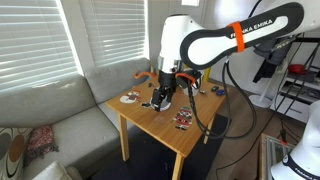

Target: Turn the silver cup over, put the plastic cup on top of the silver cup and then put the silver spoon inside the plastic cup

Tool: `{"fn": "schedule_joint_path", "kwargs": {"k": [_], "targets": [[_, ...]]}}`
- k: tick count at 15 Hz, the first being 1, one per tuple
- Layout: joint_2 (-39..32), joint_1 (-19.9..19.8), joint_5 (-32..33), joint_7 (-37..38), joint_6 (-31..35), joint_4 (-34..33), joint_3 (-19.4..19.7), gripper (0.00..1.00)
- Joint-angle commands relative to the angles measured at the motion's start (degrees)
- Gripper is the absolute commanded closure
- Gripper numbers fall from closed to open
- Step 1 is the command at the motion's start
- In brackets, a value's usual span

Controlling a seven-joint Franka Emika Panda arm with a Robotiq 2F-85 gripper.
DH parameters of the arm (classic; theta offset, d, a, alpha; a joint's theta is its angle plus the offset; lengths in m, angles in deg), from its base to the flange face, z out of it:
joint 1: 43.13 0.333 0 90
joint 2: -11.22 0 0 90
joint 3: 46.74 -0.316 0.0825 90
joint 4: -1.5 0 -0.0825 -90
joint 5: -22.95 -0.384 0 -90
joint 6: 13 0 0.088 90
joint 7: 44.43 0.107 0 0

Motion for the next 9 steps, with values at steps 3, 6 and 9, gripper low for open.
{"fn": "schedule_joint_path", "kwargs": {"k": [3,6,9], "targets": [[1.67,-2.74,4.11,13.56,-3.66,-2.66,2.33,0.00],[1.39,-3.93,6.94,19.66,-3.68,-3.08,3.41,0.00],[0.44,-4.86,5.96,19.38,-2.23,-2.77,4.04,0.00]]}}
